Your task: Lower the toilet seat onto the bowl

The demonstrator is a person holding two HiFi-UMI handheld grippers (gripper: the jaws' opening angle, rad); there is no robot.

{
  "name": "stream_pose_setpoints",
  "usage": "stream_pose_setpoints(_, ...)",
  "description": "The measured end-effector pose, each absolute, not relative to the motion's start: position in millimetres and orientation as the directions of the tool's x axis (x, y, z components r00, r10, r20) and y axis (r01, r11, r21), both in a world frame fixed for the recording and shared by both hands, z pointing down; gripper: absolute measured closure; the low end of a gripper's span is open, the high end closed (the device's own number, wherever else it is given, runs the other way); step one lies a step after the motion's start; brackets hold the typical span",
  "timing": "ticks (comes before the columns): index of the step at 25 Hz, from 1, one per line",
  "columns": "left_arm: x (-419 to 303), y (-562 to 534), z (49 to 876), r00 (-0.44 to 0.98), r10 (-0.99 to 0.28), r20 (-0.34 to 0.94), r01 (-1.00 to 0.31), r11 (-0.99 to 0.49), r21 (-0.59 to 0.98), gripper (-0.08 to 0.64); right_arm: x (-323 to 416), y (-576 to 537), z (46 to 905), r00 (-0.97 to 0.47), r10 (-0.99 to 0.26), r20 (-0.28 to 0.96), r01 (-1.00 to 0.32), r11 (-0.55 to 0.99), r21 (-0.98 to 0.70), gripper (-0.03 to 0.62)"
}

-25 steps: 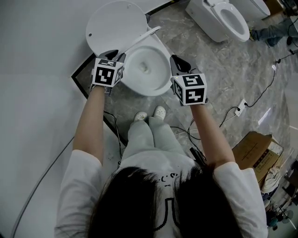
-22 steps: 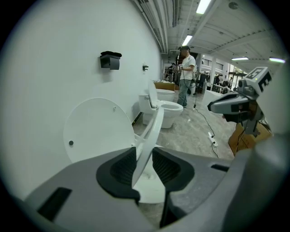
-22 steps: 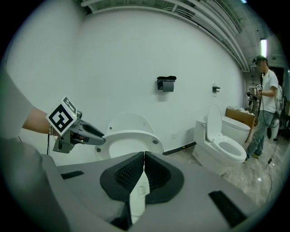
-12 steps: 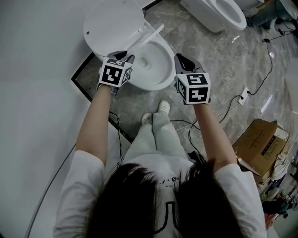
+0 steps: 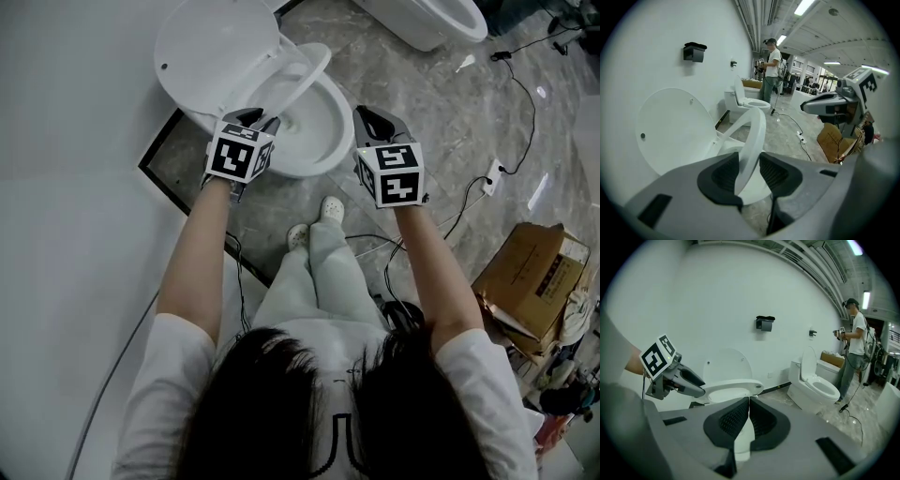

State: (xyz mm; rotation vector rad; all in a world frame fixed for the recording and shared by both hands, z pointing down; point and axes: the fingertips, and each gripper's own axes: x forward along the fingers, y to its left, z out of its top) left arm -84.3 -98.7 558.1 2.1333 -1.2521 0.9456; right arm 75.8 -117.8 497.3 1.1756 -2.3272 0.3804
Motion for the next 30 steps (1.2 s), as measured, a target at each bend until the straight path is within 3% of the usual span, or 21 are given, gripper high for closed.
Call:
stream_pose_setpoints(19,-37,-65,605,0.471,-0.385,0.794,-0.804,-0.558,0.206,0.383,90,-96,536,-0.468,-0.645,0.604,-0.825,0.564,-0.037,0.563)
stream_pose_setpoints(30,-19,-54,633,0.518,-0.306,0.799,-0.789,-0.533,0.307,0.377,93,-94,563,-0.46,-0.623,0.633,-0.827,0.56,-0.051,0.563)
